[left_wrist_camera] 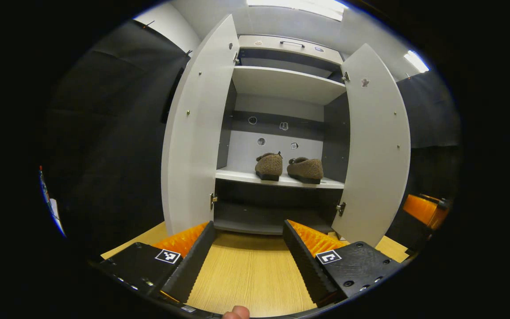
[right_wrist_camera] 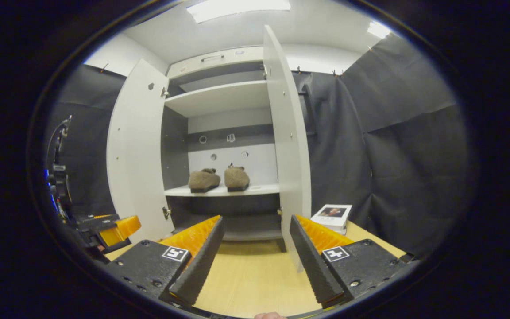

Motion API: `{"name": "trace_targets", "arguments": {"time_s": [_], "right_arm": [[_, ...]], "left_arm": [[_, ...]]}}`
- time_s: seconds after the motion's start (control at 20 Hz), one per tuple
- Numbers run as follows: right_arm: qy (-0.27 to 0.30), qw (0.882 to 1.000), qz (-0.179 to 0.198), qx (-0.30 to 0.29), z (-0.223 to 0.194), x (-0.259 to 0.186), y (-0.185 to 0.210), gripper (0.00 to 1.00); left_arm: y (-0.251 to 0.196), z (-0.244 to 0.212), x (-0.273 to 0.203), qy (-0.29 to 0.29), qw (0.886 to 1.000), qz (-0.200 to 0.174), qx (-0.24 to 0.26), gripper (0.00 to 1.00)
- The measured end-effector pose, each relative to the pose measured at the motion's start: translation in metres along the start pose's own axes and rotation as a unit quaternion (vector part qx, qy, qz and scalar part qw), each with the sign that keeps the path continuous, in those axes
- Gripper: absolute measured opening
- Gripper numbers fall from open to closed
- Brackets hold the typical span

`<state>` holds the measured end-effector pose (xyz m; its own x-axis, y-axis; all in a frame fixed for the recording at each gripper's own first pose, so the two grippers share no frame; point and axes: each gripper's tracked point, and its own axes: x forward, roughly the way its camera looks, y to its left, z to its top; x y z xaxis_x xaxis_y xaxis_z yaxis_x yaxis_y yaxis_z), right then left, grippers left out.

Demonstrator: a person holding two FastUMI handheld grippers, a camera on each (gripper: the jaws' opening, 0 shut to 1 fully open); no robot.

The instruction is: Grab one shoe with the right hand and put it into the shoe cabinet, grab the other shoe with the left hand and put it into the shoe cabinet; then close the right door with the right hand and the left door with the left hand.

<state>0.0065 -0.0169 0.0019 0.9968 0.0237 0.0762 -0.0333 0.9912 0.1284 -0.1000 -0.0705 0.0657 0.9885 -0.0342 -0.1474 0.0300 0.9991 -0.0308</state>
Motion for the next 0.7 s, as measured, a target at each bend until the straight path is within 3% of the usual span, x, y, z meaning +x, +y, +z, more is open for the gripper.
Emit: {"name": "trace_targets", "arguments": {"time_s": [0.2, 0.45, 0.7], "right_arm": [[-0.031, 0.999, -0.013, -0.011, 0.072, 0.016, -0.051, 0.97], [-0.064, 0.996, -0.06, 0.001, 0.146, 0.051, -0.133, 0.96], [-0.044, 0.996, -0.071, -0.008, 0.165, 0.099, -0.166, 0.97]], "left_arm": [[-0.009, 0.005, 0.0, 0.0, 1.0, -0.017, 0.014, 0.95], [-0.012, 0.004, -0.006, 0.007, 0.999, -0.026, 0.02, 0.95], [-0.018, -0.001, -0.01, 0.012, 0.999, -0.039, 0.026, 0.95]]}}
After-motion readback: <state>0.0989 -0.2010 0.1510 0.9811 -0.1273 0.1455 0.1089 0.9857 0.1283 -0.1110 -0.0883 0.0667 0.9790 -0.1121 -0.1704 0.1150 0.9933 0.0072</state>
